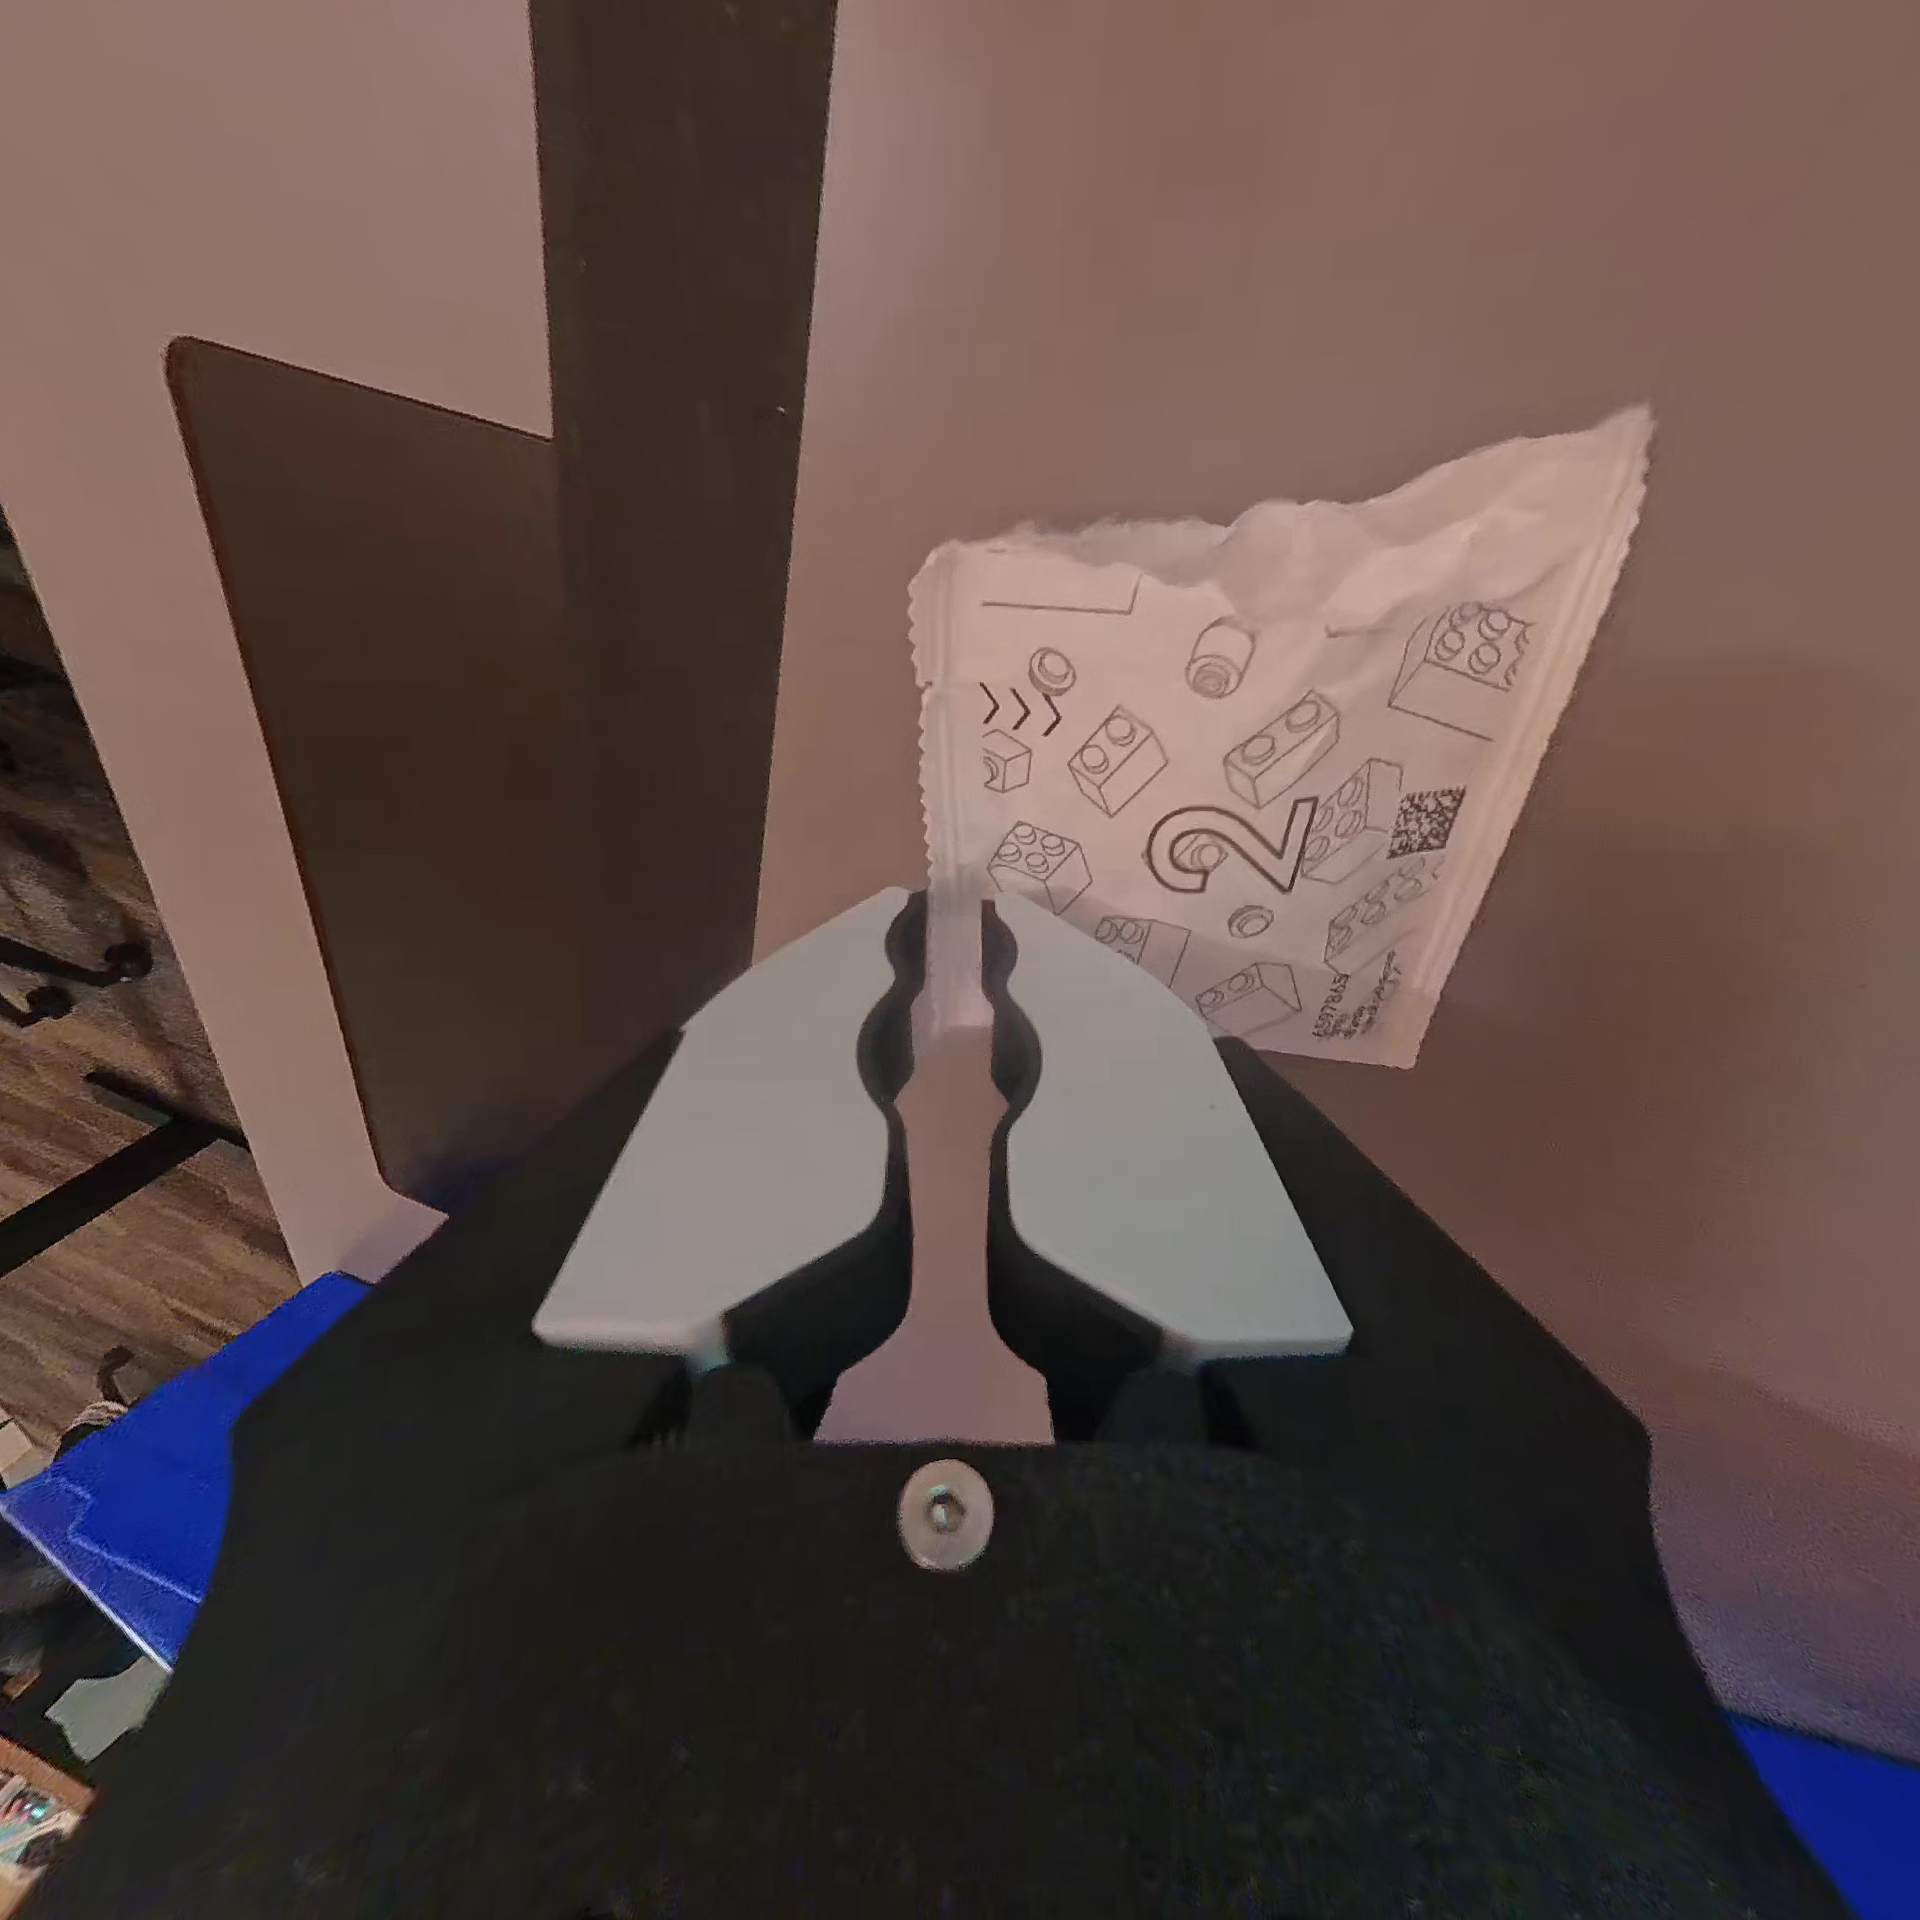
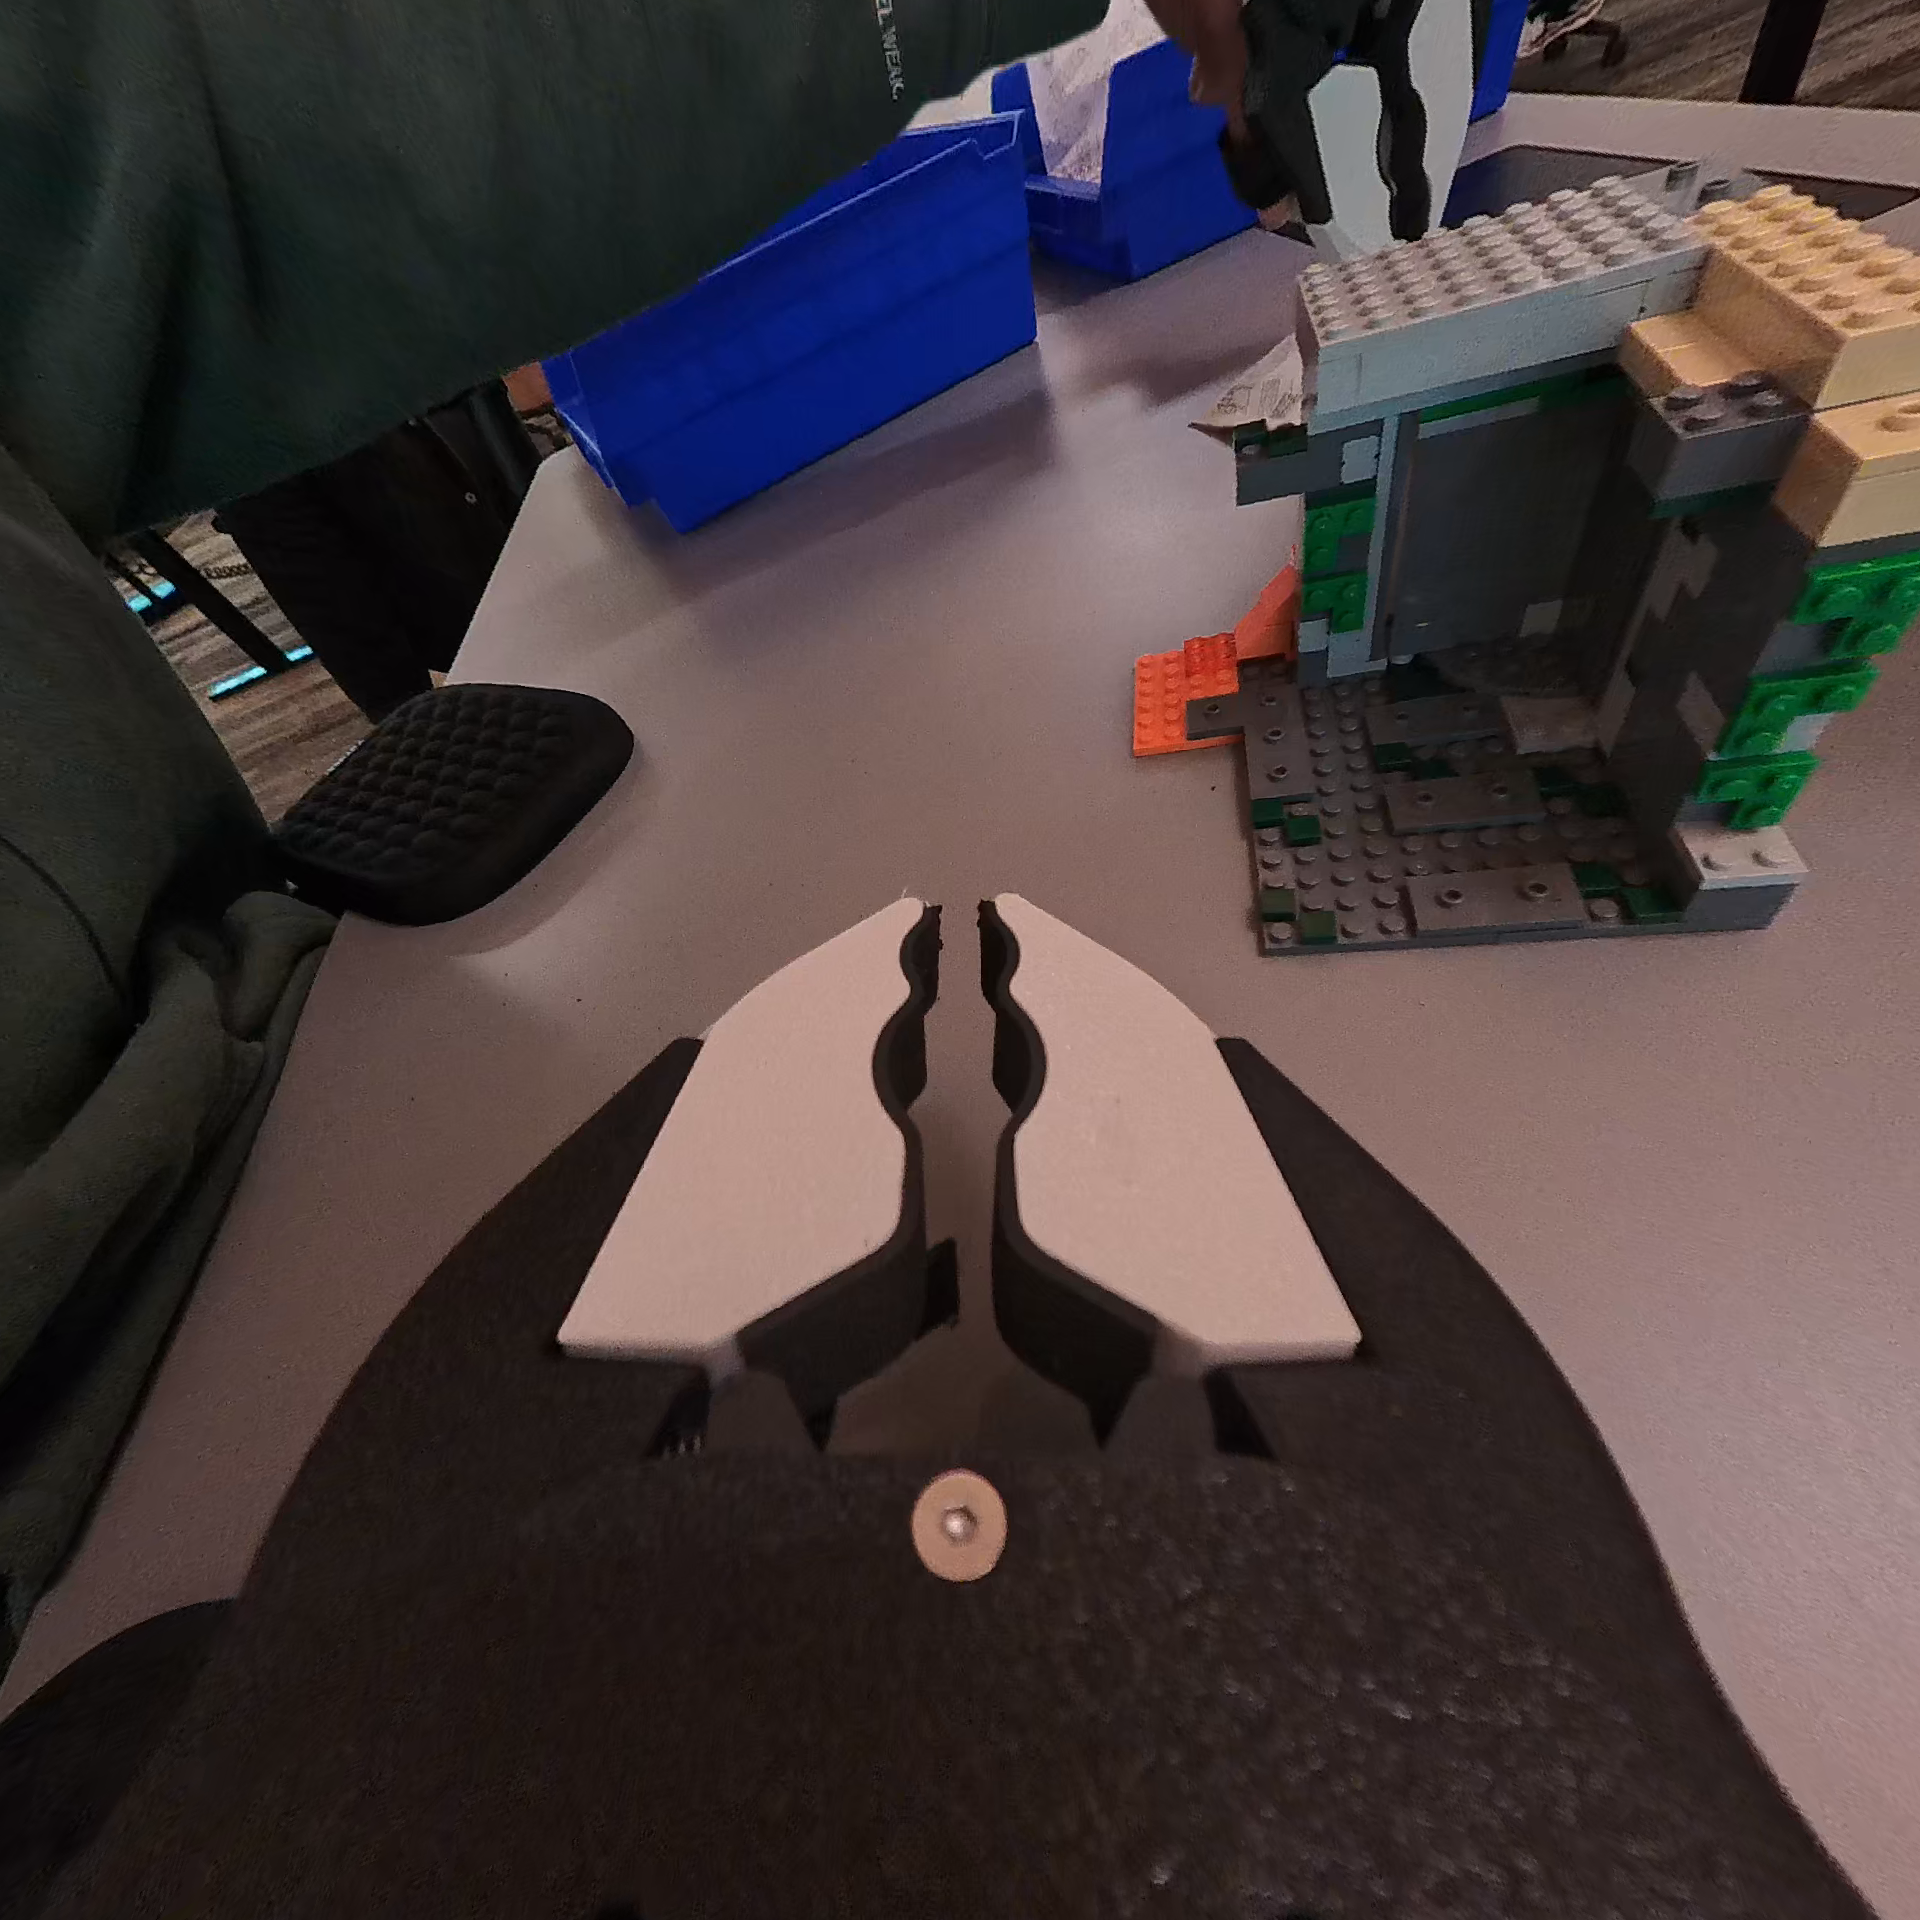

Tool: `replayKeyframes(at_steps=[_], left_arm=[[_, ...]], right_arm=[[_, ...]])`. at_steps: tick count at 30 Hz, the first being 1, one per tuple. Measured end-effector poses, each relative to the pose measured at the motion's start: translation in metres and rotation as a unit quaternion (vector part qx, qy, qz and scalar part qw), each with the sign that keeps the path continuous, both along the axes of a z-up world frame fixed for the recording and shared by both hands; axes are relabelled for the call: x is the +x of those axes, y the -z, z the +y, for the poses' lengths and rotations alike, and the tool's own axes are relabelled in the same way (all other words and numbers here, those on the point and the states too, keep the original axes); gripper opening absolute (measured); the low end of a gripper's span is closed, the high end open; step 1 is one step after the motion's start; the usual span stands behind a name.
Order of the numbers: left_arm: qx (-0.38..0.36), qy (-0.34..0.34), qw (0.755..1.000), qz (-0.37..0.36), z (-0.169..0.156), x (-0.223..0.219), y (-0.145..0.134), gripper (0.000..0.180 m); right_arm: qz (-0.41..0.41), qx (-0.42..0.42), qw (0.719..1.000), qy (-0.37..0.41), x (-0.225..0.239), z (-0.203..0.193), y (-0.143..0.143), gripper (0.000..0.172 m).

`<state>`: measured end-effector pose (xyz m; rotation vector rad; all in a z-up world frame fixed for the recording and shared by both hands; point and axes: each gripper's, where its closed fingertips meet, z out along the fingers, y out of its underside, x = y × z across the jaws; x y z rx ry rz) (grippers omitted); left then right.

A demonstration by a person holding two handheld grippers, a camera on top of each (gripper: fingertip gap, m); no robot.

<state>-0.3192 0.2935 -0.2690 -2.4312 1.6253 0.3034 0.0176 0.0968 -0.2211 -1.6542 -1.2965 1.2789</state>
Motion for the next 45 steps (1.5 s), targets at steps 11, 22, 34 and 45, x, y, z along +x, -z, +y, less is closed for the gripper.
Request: replayKeyframes(at_steps=[11,22,34,45], left_arm=[[0.109,-0.028,0.992,-0.064,0.003,0.001,-0.037,0.03],[0.195,-0.024,0.886,-0.42,-0.069,0.138,-0.106,0.042],[0.161,-0.123,0.874,-0.442,-0.107,0.211,-0.021,0.06],[0.228,-0.174,0.889,-0.357,-0.088,0.219,-0.004,0.037]], right_arm=[[0.004,0.002,1.0,0.005,0.001,0.001,-0.002,0.007],[0.011,0.013,1.0,0.02,0.002,0.005,-0.007,0.006],[0.009,0.023,0.998,0.053,0.003,0.015,-0.008,0.006],[0.006,0.032,0.996,0.079,0.008,0.024,-0.01,0.006]])
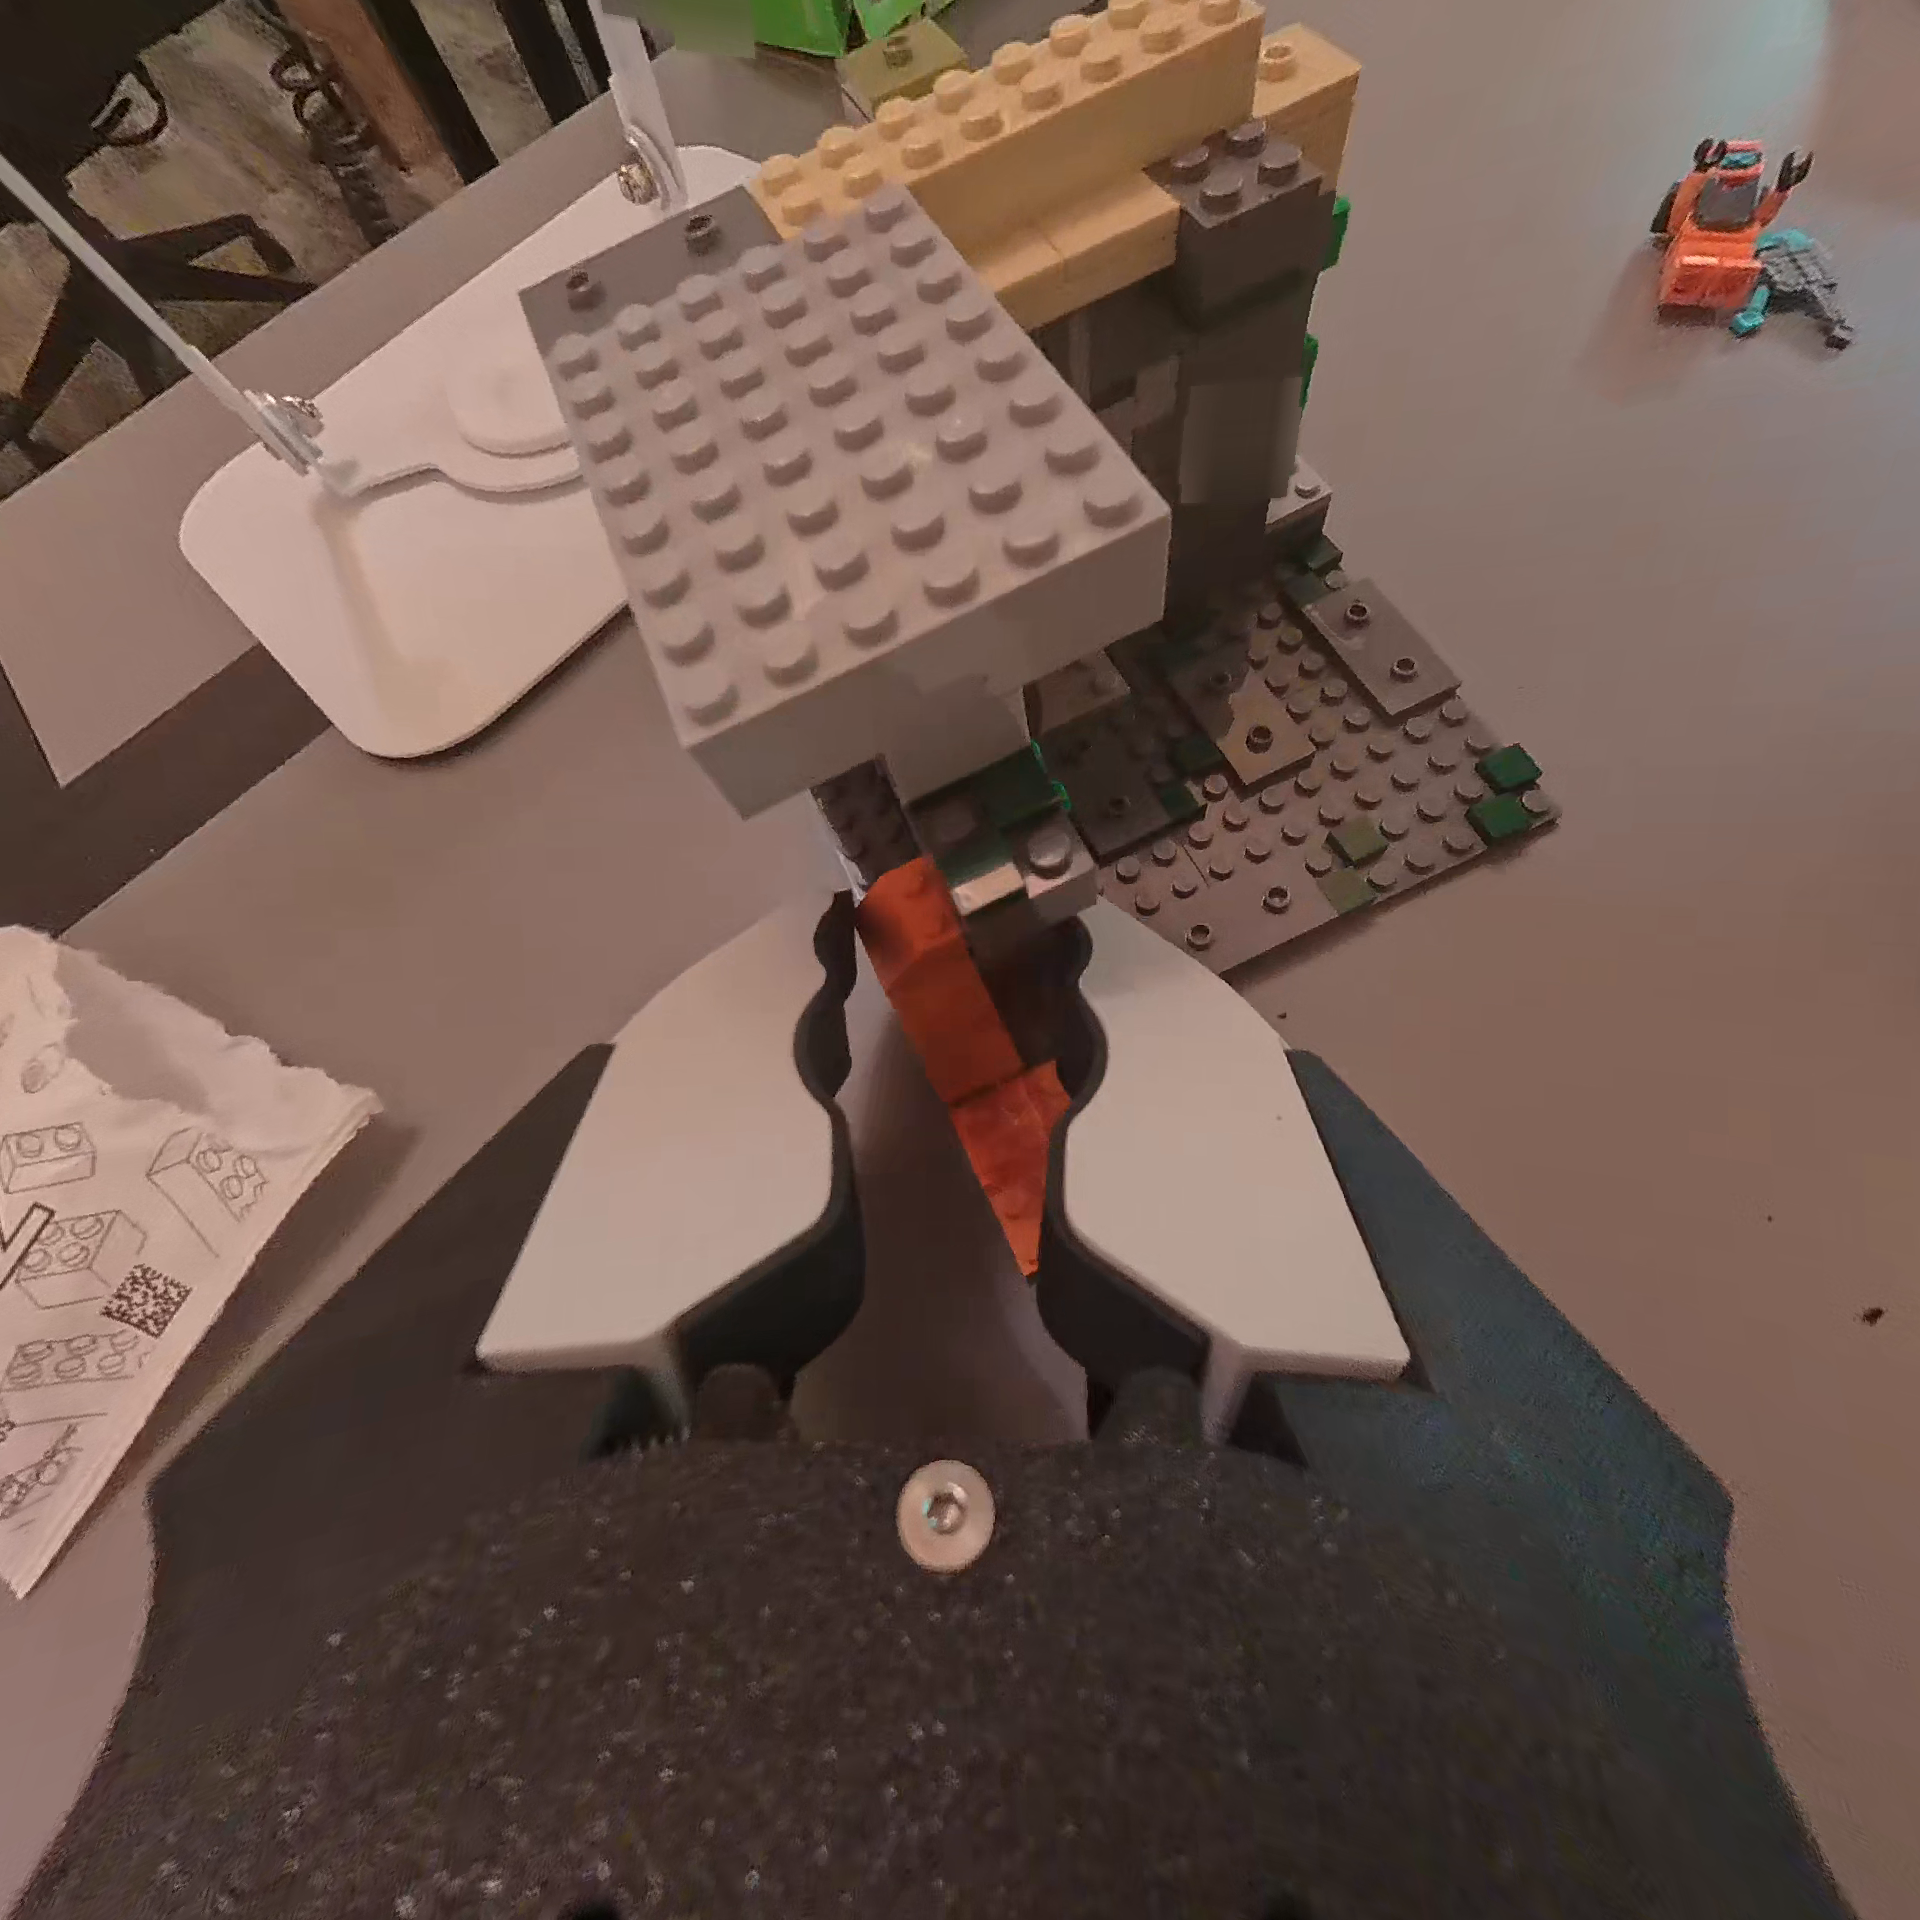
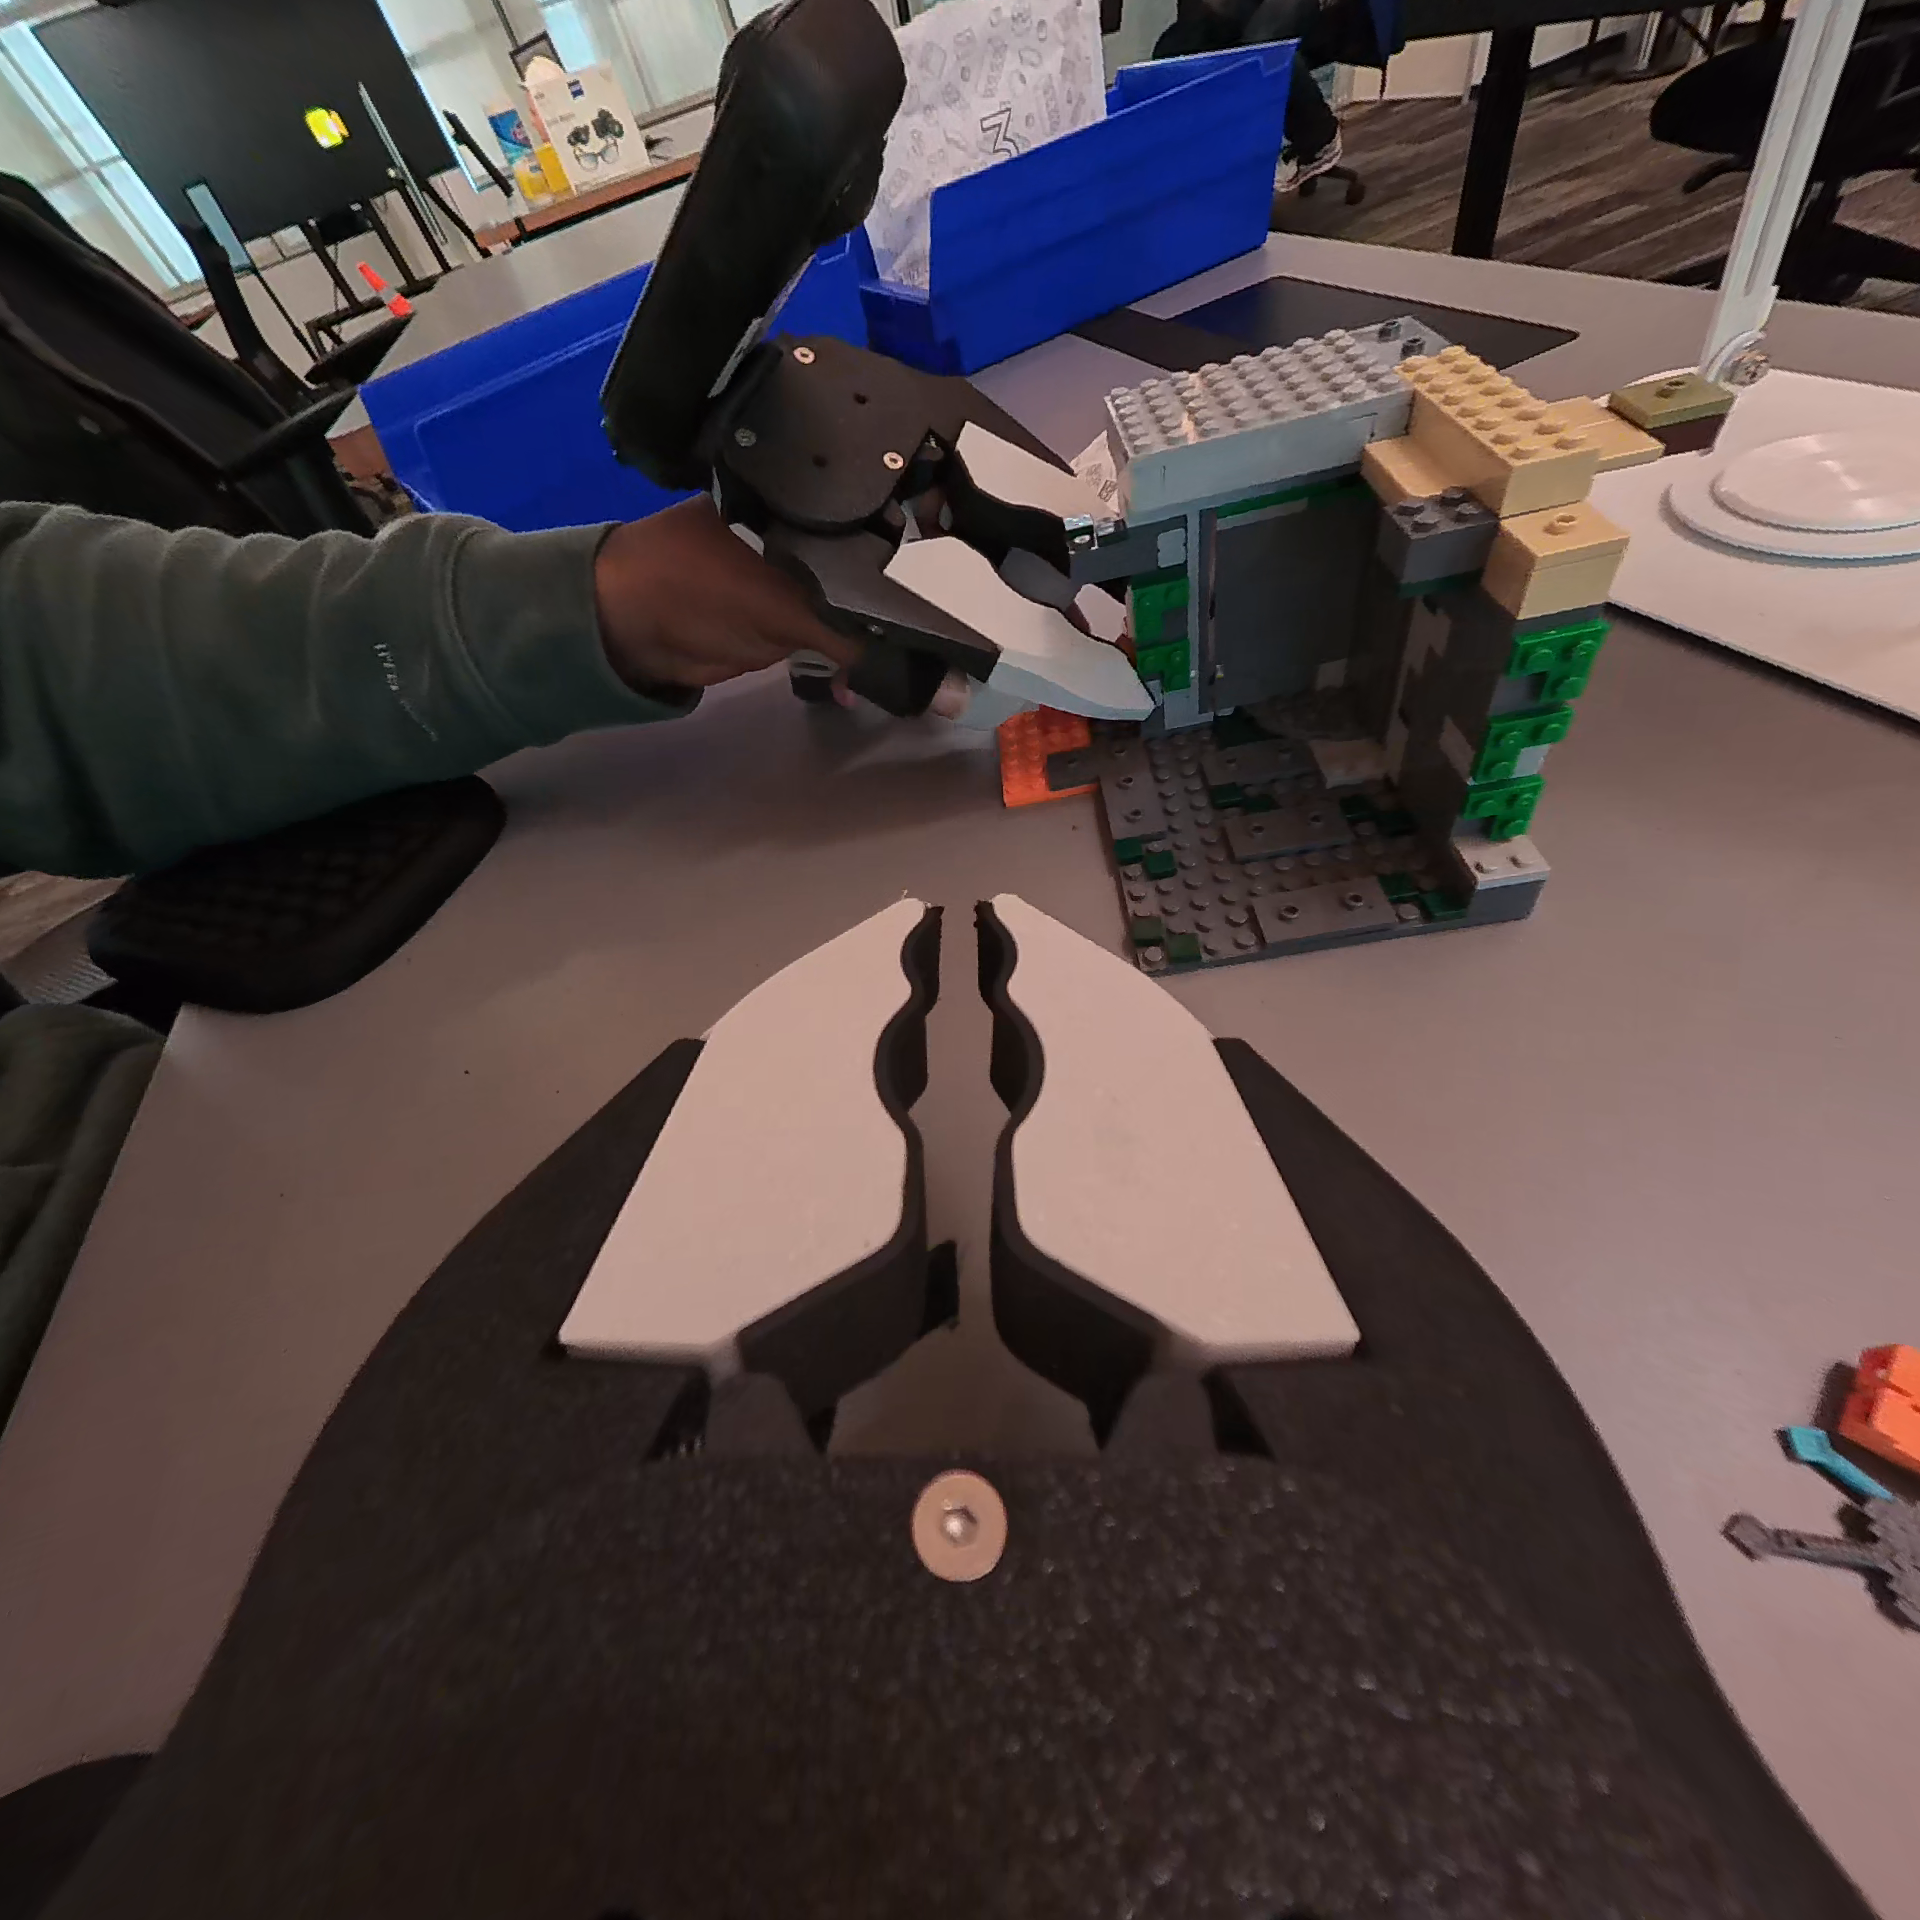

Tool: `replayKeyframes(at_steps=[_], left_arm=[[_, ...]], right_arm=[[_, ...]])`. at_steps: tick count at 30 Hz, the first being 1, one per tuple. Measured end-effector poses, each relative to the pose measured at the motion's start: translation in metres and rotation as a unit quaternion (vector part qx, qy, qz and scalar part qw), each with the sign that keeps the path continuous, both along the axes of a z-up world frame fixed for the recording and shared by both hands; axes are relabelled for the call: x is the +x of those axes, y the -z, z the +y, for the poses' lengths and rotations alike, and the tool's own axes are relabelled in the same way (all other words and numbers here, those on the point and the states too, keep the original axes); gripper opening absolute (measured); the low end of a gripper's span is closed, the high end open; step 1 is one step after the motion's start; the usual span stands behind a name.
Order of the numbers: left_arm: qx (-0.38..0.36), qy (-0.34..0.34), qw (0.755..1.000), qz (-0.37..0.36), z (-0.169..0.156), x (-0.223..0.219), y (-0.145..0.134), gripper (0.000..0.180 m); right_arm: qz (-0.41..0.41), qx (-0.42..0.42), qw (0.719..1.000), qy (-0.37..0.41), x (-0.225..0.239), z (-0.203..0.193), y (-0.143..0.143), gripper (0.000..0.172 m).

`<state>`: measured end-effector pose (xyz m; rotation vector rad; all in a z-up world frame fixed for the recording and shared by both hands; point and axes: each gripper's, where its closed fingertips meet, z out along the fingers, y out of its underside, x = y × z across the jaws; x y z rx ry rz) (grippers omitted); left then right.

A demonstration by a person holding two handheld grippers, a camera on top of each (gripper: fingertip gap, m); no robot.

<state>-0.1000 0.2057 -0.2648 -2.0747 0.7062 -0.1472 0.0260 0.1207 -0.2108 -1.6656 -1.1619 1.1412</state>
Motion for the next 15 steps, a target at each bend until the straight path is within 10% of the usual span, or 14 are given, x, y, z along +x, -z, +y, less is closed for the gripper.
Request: replayKeyframes(at_steps=[15], left_arm=[[-0.033,-0.05,0.998,0.023,-0.045,0.0,0.0,0.037]], right_arm=[[-0.019,0.013,1.0,0.016,0.001,0.004,0.003,0.006]])
